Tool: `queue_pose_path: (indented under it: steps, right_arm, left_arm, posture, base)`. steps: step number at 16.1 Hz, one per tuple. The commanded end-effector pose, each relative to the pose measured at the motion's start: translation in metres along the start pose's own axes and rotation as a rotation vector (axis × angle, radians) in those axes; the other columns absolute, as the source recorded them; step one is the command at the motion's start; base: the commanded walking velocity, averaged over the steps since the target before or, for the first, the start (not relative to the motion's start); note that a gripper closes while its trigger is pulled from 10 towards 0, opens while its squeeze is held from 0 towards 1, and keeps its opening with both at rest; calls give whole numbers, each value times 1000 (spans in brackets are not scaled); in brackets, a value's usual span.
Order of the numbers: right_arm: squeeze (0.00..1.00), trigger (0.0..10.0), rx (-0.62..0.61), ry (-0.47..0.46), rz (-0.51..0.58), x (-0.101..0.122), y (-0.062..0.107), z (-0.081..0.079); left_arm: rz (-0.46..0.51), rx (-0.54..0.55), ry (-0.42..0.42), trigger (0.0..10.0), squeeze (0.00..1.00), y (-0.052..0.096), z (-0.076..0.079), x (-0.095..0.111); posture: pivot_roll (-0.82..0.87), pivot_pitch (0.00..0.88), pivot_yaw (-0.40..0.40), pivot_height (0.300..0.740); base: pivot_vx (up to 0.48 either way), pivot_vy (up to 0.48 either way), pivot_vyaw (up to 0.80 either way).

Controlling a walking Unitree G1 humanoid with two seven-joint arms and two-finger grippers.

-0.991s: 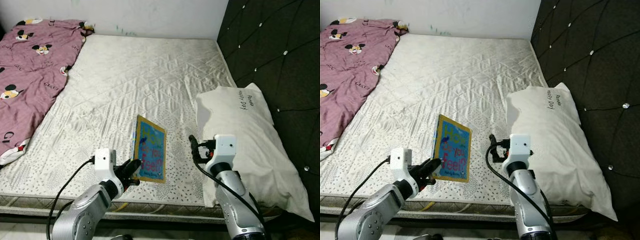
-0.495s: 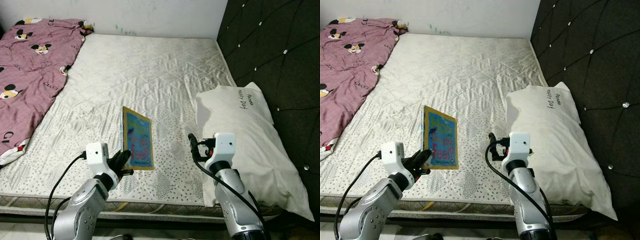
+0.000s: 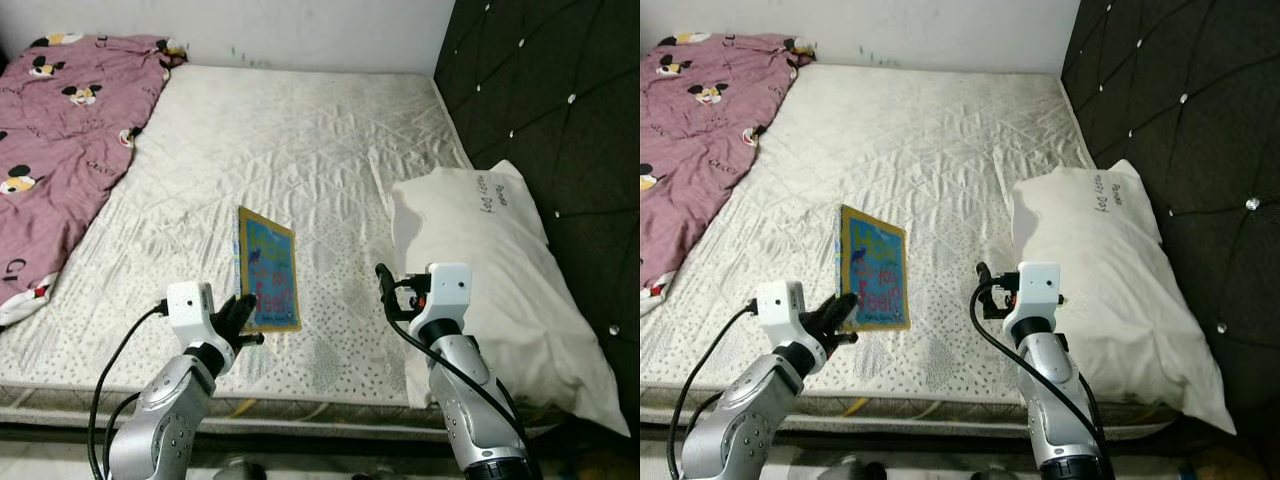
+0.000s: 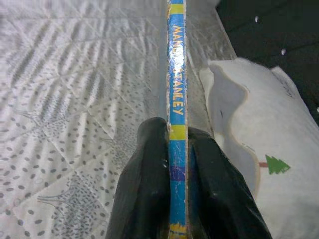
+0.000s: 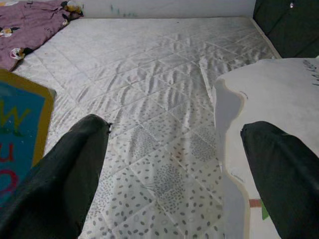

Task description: Clean up the room

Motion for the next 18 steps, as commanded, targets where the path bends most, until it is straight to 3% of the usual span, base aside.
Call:
queue_pose_path:
  steps: [1,6,9,18]
  right_arm:
    - [0,10000,-22,-9,-3,-1,1,6]
    - [0,10000,-71,-23,11,6,9,23]
    - [0,10000,-81,-24,-7,2,10,29]
    - [0,10000,-72,-32,-27,-3,10,27]
  left_arm:
    - [104,3,-39,10000,0,4,0,21]
    - [250,32,-185,10000,0,24,-2,45]
    - [273,63,-195,10000,0,27,-5,44]
    - [295,92,-200,10000,0,28,-9,45]
  posture:
    - [-4,131,-16,648]
    - [-5,134,-16,639]
    - [-4,136,-19,639]
    - [-5,145,-27,635]
  base:
    - [0,0,0]
    - [0,0,0]
    - [0,0,0]
    - [0,0,0]
Point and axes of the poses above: a point about 5 cm out from each wrist's last joint towards the gripper, its own y axis pointing back from the gripper into the wrist, its own x axis along the axis of the wrist's last joint, z = x × y, the point moved 6 cm from there along -y, pointing out of the wrist towards the gripper, and after that the axes turned 5 degrees about y, right-handed, at the moved point
